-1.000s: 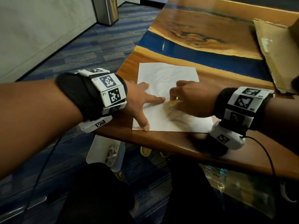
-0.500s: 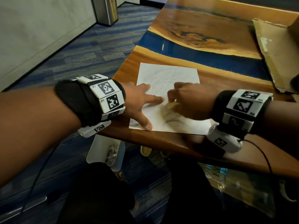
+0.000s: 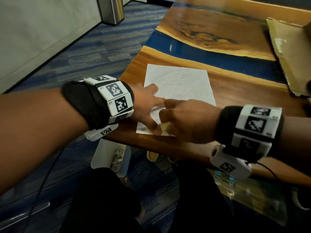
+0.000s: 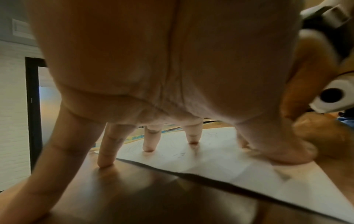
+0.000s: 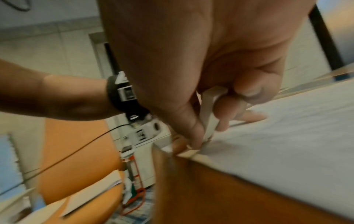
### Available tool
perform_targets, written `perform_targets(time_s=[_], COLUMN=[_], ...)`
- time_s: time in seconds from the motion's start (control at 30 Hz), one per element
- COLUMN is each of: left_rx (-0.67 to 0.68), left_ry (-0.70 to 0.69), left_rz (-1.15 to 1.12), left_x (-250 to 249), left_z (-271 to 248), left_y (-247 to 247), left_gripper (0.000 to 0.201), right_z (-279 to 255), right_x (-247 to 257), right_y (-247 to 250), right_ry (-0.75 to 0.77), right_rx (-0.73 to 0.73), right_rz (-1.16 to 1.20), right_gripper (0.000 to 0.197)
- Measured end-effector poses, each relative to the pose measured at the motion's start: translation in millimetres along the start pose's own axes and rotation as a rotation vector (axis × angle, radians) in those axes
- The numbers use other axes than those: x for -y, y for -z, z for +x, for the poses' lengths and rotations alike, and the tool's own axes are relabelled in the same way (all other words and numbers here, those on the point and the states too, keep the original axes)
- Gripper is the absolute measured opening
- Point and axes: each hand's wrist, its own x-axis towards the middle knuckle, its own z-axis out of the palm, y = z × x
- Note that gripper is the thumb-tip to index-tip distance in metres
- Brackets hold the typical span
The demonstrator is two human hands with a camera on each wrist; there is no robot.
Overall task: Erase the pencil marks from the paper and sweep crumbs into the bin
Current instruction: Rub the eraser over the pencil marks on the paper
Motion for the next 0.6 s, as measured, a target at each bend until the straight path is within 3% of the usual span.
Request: perform_targets(time_s=[0.13,0.27,0.4,0.53,0.6], left_rx=[-0.007,-0.03,-0.006,0.002,0.011], left_ry=[0.005,-0.007,0.02,0.002,0.01], left_rz=[0.041,0.041,0.051,0.019,0.025], left_x=[-1,1,1,1,0], left_z=[1,1,3,2,2], left_y=[-1,-1,-2,1,1], left_gripper=[0.121,0.117,0.125,0.118,0.117], right_z=[13,16,20,4,4], right_x=[-30,-13,-35,-11,-20], right_y=[9,-1,8,0,2], right_ry=[-0.25,-0.068,-0.276,-0.04,-0.08], right_rx=[-0.047,-0.041,-0.07,-0.022,-0.015], right_rz=[0.018,0.056,0.02,0.049,0.047], right_gripper=[0.029,0.024,0.028,0.024,0.025])
